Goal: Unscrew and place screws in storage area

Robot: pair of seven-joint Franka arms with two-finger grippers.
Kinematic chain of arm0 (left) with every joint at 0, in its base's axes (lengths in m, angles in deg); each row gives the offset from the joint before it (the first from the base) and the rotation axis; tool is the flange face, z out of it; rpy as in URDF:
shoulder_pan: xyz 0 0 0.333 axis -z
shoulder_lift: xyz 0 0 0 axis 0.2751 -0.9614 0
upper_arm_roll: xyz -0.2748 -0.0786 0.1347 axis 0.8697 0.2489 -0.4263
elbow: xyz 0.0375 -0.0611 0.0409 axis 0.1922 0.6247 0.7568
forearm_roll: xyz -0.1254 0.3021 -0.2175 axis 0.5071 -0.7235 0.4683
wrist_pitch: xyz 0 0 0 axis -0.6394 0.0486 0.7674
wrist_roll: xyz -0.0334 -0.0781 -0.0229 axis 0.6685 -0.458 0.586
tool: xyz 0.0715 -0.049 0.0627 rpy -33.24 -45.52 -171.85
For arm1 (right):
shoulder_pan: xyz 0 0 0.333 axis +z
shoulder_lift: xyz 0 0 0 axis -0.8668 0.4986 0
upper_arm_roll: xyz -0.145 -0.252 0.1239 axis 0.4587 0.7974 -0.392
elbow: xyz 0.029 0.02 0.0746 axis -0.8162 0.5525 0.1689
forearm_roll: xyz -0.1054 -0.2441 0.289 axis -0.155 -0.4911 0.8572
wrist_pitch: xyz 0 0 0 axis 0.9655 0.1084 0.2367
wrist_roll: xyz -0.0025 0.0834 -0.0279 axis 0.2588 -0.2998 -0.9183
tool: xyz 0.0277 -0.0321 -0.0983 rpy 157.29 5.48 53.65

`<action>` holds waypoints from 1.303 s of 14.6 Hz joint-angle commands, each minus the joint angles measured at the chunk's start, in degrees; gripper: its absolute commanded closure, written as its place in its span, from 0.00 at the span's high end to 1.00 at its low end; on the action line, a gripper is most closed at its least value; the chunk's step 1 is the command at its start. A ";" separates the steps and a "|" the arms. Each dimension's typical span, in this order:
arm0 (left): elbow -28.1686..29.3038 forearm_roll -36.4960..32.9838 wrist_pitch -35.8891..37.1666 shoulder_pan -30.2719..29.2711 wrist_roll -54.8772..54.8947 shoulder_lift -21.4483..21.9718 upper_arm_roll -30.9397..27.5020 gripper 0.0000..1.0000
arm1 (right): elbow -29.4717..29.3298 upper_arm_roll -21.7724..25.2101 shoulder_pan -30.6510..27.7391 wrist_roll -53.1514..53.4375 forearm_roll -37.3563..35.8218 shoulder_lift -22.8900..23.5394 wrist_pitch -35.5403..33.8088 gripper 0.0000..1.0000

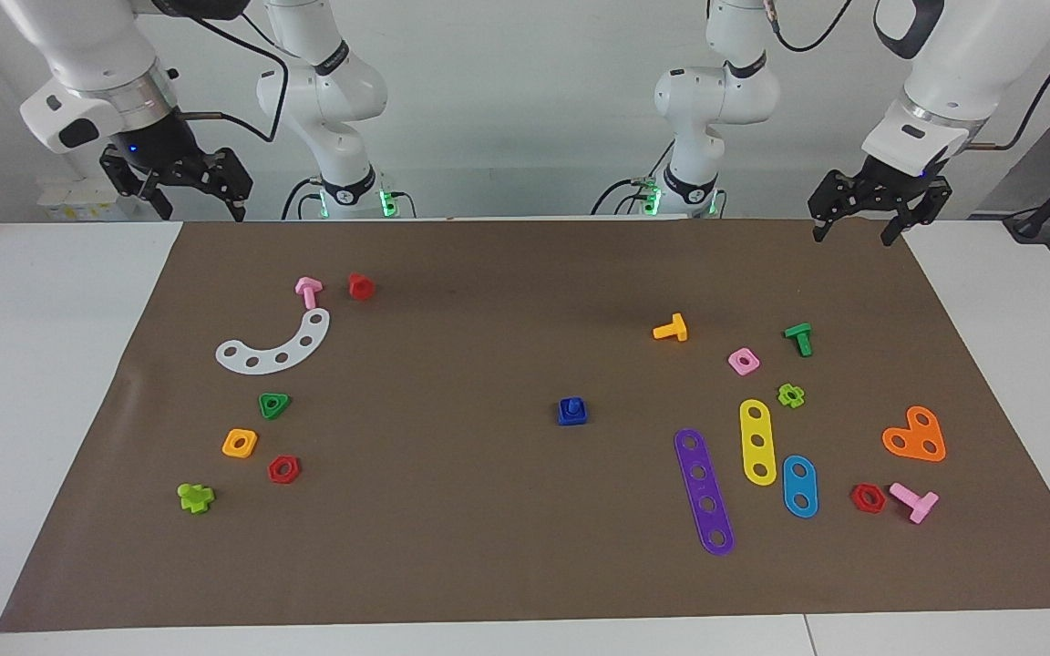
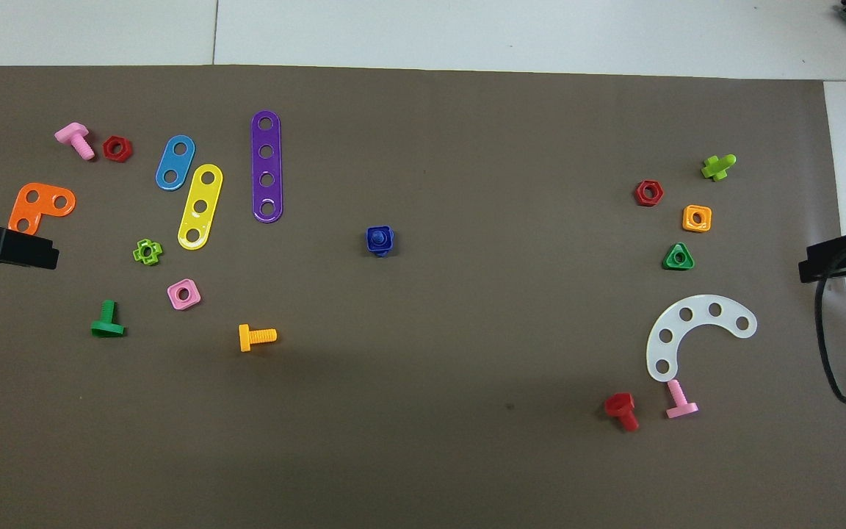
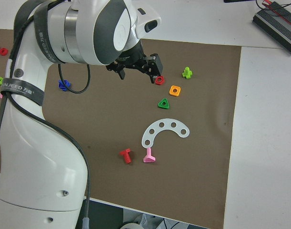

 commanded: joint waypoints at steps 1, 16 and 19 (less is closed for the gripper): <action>1.80 -0.87 -0.53 0.26 -0.18 1.33 -0.17 1.00 | 0.60 -0.30 -0.31 -1.27 0.10 -0.79 0.46 1.00; 5.58 -0.35 -9.04 18.87 -25.99 -2.87 0.35 1.00 | 0.60 -0.30 -0.31 -1.27 0.10 -0.79 0.46 1.00; 4.00 0.54 -16.50 23.53 -33.64 -11.11 0.27 1.00 | 0.60 -0.30 -0.31 -1.27 0.10 -0.79 0.46 1.00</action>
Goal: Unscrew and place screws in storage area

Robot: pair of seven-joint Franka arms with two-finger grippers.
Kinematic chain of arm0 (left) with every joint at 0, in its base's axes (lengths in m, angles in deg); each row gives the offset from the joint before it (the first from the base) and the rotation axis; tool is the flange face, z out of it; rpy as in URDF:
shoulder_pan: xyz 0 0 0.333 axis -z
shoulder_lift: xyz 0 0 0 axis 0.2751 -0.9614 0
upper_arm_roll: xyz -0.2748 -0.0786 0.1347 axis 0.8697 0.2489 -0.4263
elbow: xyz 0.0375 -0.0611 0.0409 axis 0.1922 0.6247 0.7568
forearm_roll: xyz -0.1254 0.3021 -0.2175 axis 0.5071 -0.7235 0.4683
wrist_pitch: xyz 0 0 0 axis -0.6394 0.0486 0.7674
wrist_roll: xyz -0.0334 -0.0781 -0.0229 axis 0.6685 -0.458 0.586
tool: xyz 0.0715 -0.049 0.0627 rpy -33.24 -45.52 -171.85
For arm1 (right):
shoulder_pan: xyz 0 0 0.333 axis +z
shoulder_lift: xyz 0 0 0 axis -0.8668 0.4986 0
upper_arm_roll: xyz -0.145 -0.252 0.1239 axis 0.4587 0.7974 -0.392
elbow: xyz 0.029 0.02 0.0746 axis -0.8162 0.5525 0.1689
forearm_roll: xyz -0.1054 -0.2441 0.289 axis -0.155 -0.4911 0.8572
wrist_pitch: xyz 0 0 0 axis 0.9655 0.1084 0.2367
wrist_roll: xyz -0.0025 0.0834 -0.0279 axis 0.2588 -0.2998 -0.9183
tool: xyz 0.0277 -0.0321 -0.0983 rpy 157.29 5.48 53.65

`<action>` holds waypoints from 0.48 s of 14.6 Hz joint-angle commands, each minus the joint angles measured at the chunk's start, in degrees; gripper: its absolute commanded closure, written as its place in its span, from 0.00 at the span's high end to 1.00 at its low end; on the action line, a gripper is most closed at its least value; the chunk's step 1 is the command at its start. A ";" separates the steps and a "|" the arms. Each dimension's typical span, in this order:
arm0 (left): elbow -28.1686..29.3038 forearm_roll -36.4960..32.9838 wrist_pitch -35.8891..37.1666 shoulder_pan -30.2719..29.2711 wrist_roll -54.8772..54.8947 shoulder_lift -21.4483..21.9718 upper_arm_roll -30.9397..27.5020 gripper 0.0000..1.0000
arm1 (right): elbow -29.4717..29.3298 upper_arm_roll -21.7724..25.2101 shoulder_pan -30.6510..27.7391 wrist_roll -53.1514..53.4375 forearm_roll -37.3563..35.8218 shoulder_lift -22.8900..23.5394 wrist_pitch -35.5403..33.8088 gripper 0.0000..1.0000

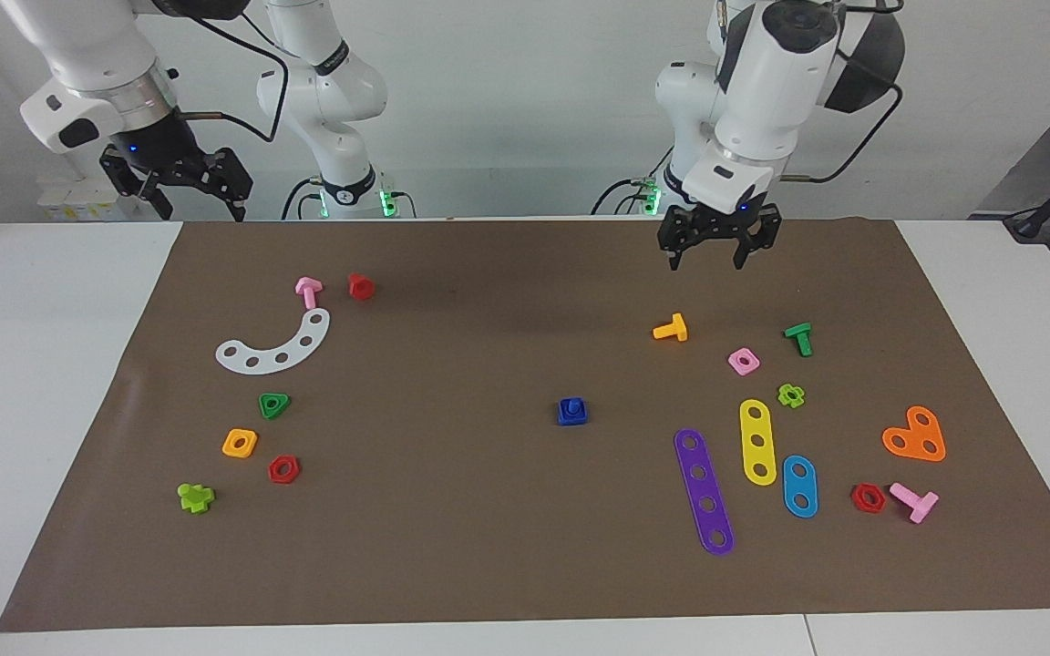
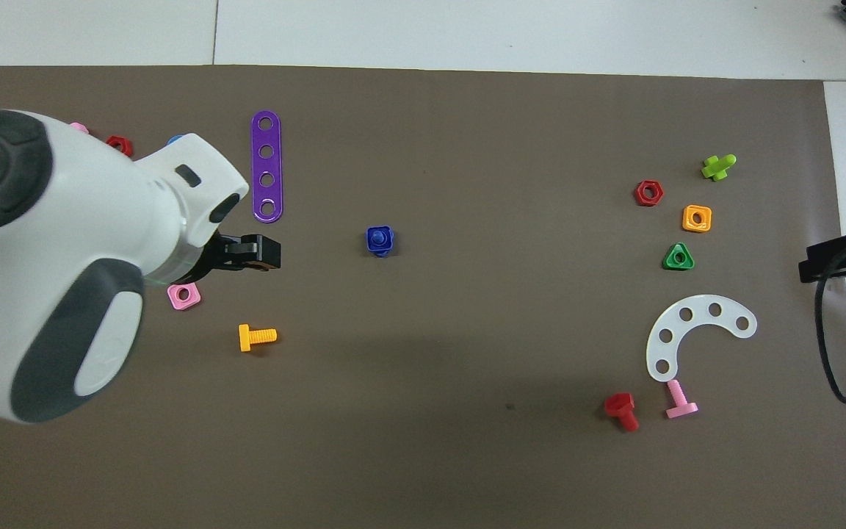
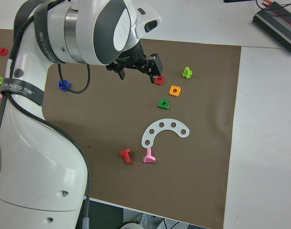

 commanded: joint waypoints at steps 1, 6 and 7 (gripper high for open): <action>-1.53 0.56 -8.13 3.60 -6.00 -7.99 -1.01 1.00 | 0.60 -0.30 -0.31 -1.27 0.10 -0.79 0.46 1.00; -2.84 2.58 -20.53 4.66 -6.37 -16.69 -1.01 1.00 | 0.60 -0.30 -0.31 -1.27 0.11 -0.79 0.46 1.00; -3.72 3.28 -22.21 5.01 -6.37 -18.80 -1.01 1.00 | 0.60 -0.30 -0.31 -1.27 0.10 -0.79 0.46 1.00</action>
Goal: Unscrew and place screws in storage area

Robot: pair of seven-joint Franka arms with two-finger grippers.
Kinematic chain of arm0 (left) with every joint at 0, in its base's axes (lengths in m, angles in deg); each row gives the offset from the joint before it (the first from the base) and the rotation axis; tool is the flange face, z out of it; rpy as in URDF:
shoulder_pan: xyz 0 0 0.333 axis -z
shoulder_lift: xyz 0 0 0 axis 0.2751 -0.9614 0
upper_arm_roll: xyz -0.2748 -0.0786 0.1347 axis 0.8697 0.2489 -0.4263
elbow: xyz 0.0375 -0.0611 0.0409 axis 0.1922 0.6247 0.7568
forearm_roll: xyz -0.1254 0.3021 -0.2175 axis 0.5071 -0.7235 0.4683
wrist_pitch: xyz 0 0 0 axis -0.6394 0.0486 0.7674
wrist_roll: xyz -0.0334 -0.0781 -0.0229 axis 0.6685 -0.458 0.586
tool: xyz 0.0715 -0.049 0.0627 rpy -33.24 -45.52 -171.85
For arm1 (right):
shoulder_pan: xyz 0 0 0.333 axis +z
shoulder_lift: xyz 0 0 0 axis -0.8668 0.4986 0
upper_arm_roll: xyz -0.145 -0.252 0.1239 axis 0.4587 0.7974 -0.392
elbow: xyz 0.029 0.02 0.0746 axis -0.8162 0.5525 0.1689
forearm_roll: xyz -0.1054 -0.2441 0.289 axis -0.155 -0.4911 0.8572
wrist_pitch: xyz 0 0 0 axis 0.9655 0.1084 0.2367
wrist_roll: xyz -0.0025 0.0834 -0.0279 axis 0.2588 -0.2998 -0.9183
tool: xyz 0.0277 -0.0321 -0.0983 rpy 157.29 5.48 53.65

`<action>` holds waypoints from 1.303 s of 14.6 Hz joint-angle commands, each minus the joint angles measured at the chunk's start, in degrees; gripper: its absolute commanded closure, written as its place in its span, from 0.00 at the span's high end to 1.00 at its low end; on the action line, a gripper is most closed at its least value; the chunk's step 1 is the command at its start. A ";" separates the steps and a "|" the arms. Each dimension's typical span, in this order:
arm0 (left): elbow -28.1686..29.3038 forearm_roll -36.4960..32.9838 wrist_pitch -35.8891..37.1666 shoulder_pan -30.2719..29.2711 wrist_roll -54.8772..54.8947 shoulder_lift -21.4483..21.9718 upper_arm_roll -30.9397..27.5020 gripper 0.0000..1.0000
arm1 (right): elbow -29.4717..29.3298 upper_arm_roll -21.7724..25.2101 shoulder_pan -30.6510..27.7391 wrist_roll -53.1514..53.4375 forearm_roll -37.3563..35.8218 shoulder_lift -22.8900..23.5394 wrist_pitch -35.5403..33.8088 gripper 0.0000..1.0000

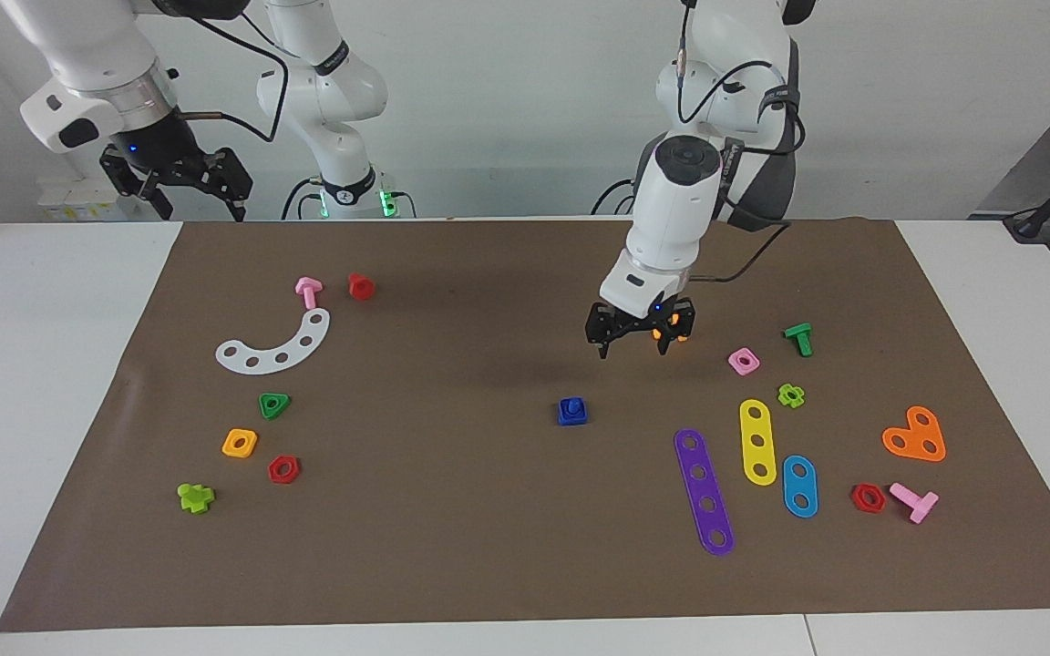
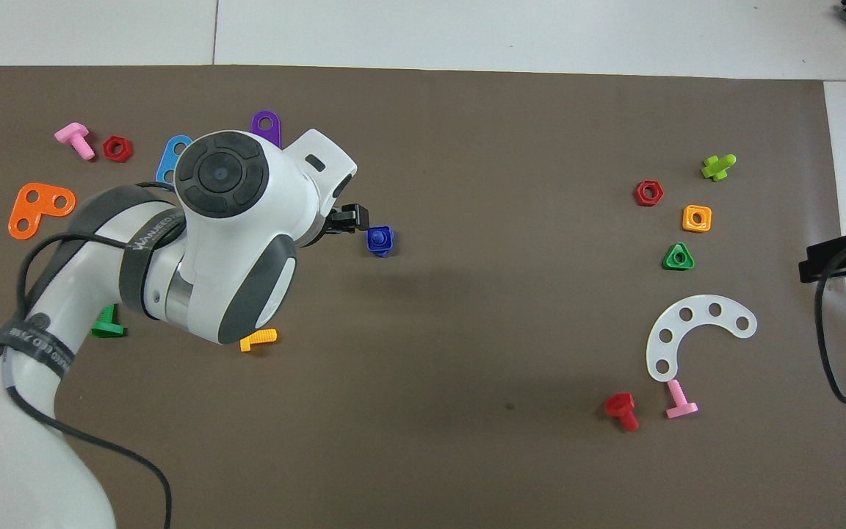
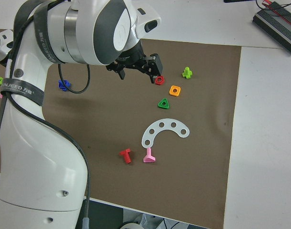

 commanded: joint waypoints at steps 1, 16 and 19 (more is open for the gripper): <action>-4.28 2.03 -3.61 2.26 -0.77 -6.79 -1.08 1.00 | 0.60 -0.30 -0.31 -1.27 0.10 -0.79 0.46 1.00; 0.01 1.68 -13.11 7.28 0.28 -13.32 -1.00 0.77 | 0.60 -0.30 -0.31 -1.27 0.10 -0.87 0.46 1.00; 0.01 1.59 -12.58 7.11 1.51 -13.32 -1.00 0.65 | 0.60 -0.30 -0.31 -1.27 0.10 -0.79 0.46 1.00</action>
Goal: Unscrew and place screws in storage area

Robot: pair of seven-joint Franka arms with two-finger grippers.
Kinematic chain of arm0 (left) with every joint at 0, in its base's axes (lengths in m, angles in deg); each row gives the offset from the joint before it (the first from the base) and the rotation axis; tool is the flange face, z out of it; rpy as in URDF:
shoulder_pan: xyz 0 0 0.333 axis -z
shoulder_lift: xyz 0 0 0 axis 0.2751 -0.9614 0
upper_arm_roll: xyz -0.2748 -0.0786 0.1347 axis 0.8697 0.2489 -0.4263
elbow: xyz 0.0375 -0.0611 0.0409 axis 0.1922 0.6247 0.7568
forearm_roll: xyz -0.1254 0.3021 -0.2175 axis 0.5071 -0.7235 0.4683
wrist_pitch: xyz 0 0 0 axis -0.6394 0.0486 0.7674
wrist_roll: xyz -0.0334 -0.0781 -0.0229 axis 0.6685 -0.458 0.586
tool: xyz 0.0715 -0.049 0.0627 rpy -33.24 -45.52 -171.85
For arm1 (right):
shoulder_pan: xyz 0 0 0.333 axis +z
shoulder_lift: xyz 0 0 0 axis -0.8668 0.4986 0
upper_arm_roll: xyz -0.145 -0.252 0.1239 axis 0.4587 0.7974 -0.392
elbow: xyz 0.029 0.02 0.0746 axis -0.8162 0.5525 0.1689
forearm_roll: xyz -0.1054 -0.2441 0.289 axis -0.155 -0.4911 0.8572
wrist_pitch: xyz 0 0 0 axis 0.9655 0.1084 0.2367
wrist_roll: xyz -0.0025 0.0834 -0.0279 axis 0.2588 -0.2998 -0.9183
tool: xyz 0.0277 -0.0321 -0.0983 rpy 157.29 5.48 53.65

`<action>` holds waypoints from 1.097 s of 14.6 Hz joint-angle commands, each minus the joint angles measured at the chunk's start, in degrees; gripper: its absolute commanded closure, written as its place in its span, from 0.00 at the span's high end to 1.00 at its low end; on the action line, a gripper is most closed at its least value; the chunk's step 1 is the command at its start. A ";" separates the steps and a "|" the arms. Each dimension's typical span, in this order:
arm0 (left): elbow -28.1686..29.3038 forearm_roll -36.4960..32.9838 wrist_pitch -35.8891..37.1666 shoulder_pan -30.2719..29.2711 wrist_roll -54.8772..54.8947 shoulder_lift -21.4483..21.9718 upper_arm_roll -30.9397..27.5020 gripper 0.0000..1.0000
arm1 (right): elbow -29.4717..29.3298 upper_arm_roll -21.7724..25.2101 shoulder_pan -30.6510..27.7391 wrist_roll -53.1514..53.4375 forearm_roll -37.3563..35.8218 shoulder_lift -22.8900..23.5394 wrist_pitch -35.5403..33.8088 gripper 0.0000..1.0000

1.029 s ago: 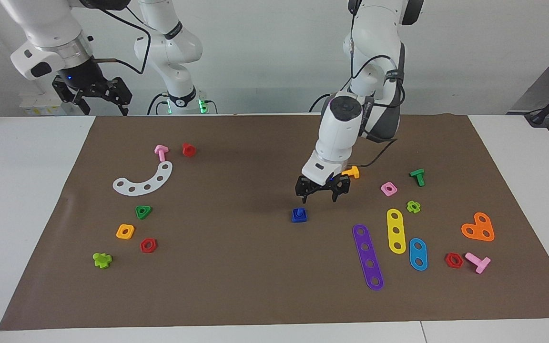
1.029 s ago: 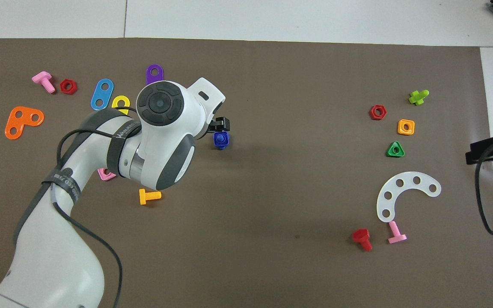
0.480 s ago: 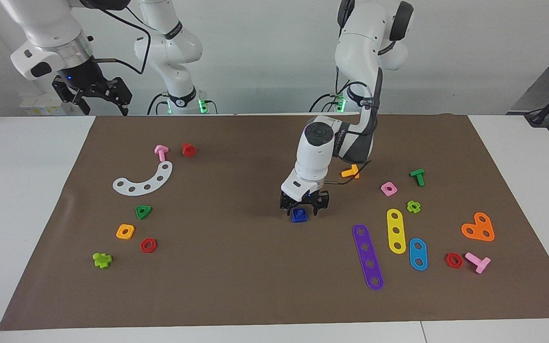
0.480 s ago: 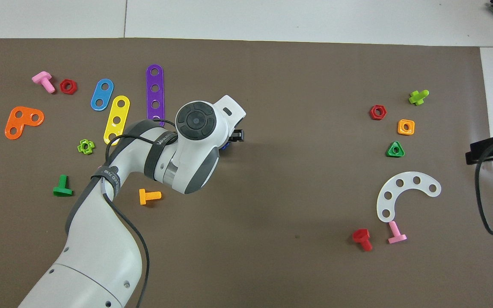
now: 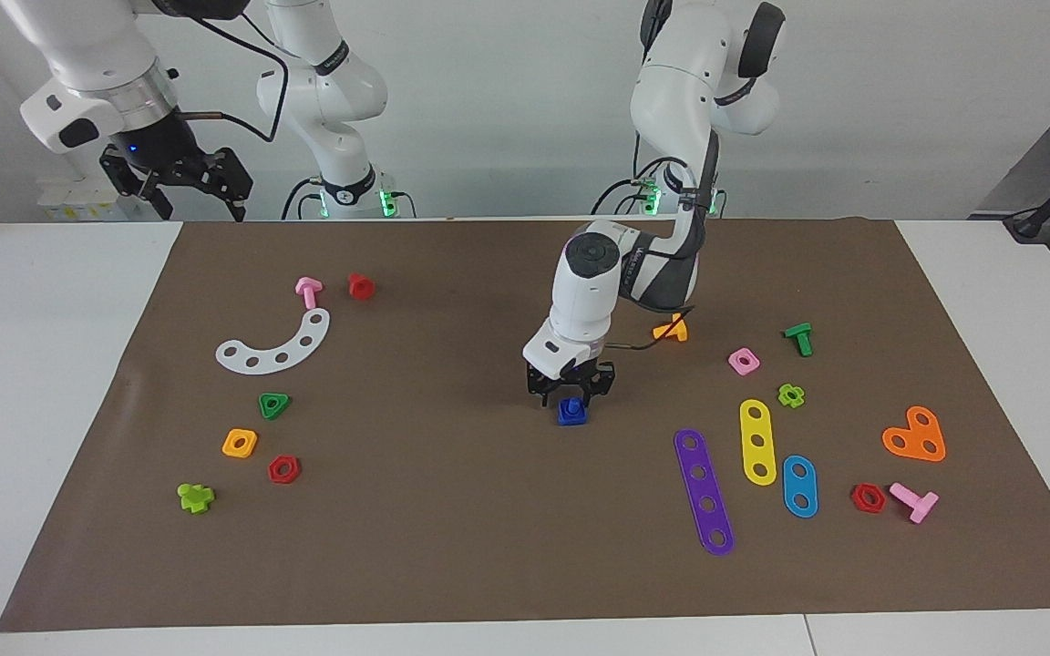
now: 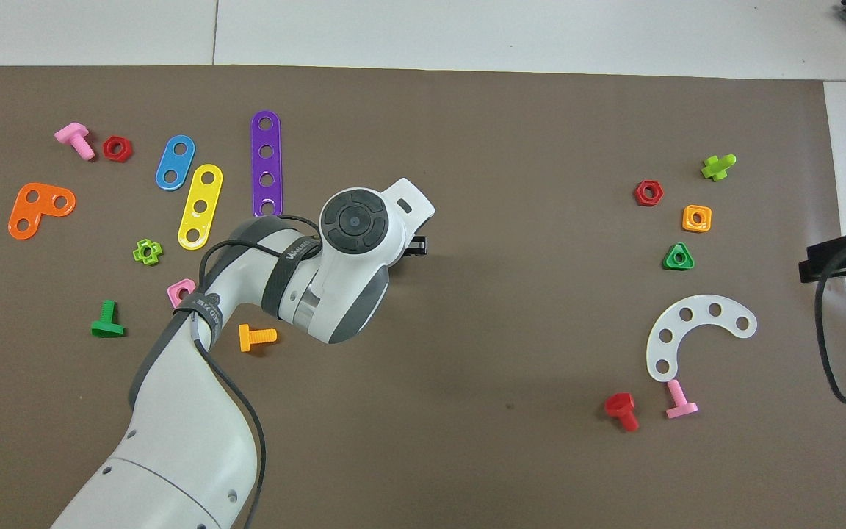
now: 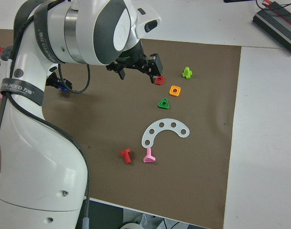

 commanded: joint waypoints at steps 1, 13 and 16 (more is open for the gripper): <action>0.70 0.55 -0.57 0.41 1.82 0.15 -0.94 0.63 | 0.60 -0.30 -0.31 -1.27 0.19 -0.78 0.46 1.00; -0.79 0.72 0.75 -0.73 3.50 0.15 -0.85 0.36 | 0.60 -0.30 -0.31 -1.27 0.10 -0.78 0.46 1.00; -3.07 0.98 3.11 -0.82 3.41 0.06 -0.94 0.32 | 0.60 -0.30 -0.31 -1.27 0.11 -0.78 0.46 1.00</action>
